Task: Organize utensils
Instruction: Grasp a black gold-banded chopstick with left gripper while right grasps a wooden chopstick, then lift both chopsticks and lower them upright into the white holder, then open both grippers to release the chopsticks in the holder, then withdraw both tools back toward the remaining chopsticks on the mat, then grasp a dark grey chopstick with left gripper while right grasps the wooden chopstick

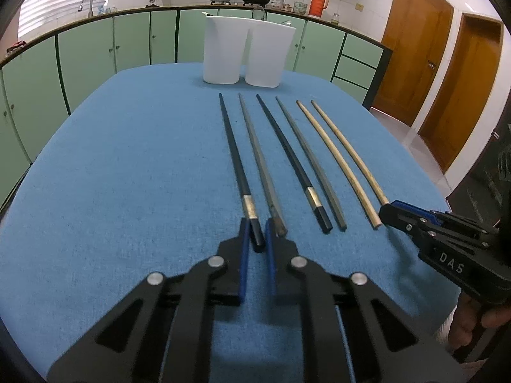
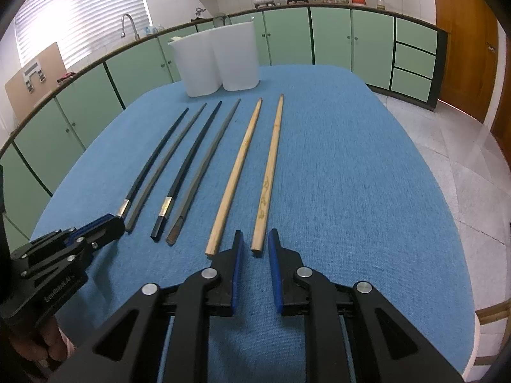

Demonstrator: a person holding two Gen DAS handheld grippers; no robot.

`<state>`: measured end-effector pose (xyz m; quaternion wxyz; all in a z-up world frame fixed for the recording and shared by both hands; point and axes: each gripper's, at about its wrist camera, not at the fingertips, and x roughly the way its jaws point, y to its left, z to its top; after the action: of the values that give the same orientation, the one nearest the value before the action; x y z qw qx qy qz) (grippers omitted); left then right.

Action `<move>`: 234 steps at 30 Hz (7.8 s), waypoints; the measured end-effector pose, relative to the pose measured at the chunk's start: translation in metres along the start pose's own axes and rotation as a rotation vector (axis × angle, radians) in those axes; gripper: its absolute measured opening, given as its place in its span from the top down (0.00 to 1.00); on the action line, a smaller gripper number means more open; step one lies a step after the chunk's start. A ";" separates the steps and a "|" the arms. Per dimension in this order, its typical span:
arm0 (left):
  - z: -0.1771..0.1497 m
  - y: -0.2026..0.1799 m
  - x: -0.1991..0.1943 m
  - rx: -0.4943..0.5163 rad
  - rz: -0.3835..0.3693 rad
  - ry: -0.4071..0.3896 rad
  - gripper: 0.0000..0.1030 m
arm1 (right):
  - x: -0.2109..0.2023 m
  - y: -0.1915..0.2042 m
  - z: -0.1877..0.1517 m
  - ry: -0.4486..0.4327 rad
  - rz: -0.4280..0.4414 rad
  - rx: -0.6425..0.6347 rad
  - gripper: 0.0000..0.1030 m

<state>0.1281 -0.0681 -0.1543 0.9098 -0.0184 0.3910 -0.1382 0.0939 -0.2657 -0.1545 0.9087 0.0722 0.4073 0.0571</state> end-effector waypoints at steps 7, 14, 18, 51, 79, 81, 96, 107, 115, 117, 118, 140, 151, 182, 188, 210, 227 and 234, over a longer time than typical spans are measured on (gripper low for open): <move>0.001 0.001 -0.001 -0.004 0.004 0.001 0.92 | 0.000 -0.003 0.001 0.003 -0.003 0.018 0.92; 0.012 0.001 -0.013 0.030 0.046 -0.027 0.93 | -0.014 -0.001 0.009 -0.037 -0.025 -0.013 0.93; 0.025 0.000 -0.032 0.065 0.086 -0.099 0.93 | -0.033 -0.001 0.022 -0.091 -0.037 -0.037 0.93; 0.201 0.008 -0.112 0.036 0.005 -0.390 0.95 | -0.117 -0.008 0.203 -0.282 0.075 -0.098 0.93; 0.368 -0.008 -0.079 0.052 0.038 -0.645 0.95 | -0.073 0.055 0.382 -0.455 0.110 -0.219 0.93; 0.371 -0.007 -0.064 0.048 0.041 -0.632 0.95 | -0.052 0.055 0.386 -0.419 0.112 -0.213 0.93; 0.349 0.020 0.026 0.014 0.081 -0.476 0.94 | 0.032 0.040 0.354 -0.291 0.107 -0.171 0.93; 0.332 0.035 0.031 -0.007 0.093 -0.451 0.82 | 0.032 0.019 0.335 -0.291 0.090 -0.142 0.93; 0.318 0.042 0.019 -0.042 0.092 -0.465 0.55 | 0.028 0.005 0.316 -0.280 0.067 -0.115 0.77; 0.312 0.044 0.017 -0.050 0.089 -0.465 0.52 | 0.026 0.003 0.311 -0.287 0.068 -0.108 0.62; 0.309 0.045 0.015 -0.052 0.093 -0.468 0.49 | 0.024 0.003 0.308 -0.291 0.067 -0.108 0.59; 0.164 0.046 -0.024 -0.051 0.123 -0.352 0.09 | -0.029 0.014 0.175 -0.333 -0.052 -0.149 0.06; 0.087 0.030 -0.025 -0.023 0.110 -0.234 0.08 | -0.027 0.015 0.079 -0.228 -0.083 -0.031 0.06; 0.000 0.007 -0.009 0.011 0.092 -0.016 0.25 | -0.013 0.033 -0.013 -0.033 -0.068 -0.026 0.72; -0.004 0.006 -0.007 0.003 0.089 -0.007 0.25 | -0.008 0.033 -0.013 -0.031 -0.077 -0.034 0.78; -0.006 -0.018 0.004 0.062 0.062 -0.014 0.42 | -0.007 0.013 -0.011 -0.059 -0.092 0.026 0.94; 0.004 -0.021 -0.006 0.066 0.019 -0.040 0.93 | -0.026 0.016 0.002 -0.118 -0.085 0.010 0.94; 0.026 -0.026 -0.032 0.082 0.033 -0.113 0.94 | -0.055 0.020 0.023 -0.213 -0.093 -0.010 0.94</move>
<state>0.1195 -0.0860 -0.1097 0.9326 0.0174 0.3331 -0.1380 0.0734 -0.2575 -0.0955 0.9488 0.0546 0.3111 0.0090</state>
